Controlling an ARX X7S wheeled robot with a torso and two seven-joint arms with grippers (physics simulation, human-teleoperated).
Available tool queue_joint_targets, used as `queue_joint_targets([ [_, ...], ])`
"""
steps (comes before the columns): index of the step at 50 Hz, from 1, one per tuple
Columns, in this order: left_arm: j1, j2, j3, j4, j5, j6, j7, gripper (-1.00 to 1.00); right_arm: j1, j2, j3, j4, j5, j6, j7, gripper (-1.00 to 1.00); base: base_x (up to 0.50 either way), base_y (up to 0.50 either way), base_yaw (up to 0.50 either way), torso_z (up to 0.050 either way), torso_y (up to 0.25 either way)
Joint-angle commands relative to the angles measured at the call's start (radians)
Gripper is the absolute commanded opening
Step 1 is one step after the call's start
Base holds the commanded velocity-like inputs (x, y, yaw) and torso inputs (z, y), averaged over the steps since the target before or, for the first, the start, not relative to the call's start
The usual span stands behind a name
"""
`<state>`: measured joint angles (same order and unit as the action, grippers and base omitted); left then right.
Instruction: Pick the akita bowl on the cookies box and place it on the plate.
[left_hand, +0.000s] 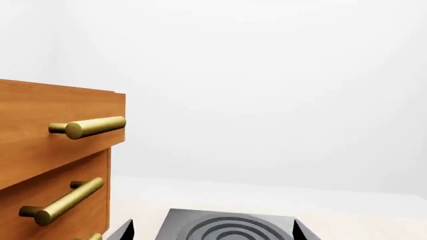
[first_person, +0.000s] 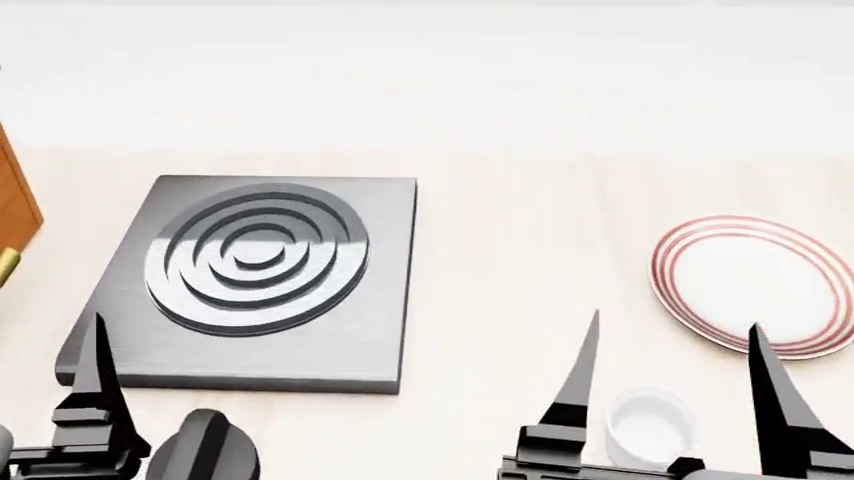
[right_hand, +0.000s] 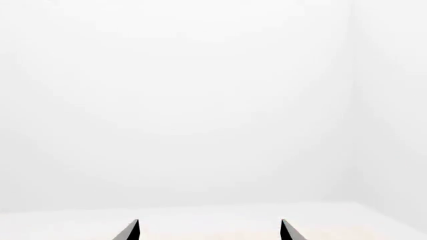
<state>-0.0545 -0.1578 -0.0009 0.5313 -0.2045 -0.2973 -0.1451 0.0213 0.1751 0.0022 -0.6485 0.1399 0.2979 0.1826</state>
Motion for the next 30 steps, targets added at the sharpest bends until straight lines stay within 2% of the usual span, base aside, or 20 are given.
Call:
queue_joint_targets([
  [1,0.002,-0.01,0.003,0.005,-0.006,0.003,-0.011,1.0,-0.016,0.012,-0.01,0.009,-0.008,-0.041,0.004,1.0,0.5,-0.03,0.0,0.0,0.0],
  [15,0.002,-0.02,0.011,0.001,-0.012,0.011,-0.02,1.0,-0.024,0.03,-0.033,0.016,-0.016,-0.061,-0.002,1.0,0.5,-0.03,0.0,0.0,0.0],
  [20,0.003,-0.024,0.012,0.004,-0.016,0.01,-0.024,1.0,-0.015,0.034,-0.026,0.008,0.009,-0.038,-0.002,1.0,-0.02,-0.09,0.0,0.0,0.0],
  [30,0.0,-0.033,0.016,0.005,-0.022,0.008,-0.029,1.0,-0.015,0.041,-0.024,0.009,0.011,-0.041,0.007,1.0,-0.18,-0.5,0.0,0.0,0.0],
])
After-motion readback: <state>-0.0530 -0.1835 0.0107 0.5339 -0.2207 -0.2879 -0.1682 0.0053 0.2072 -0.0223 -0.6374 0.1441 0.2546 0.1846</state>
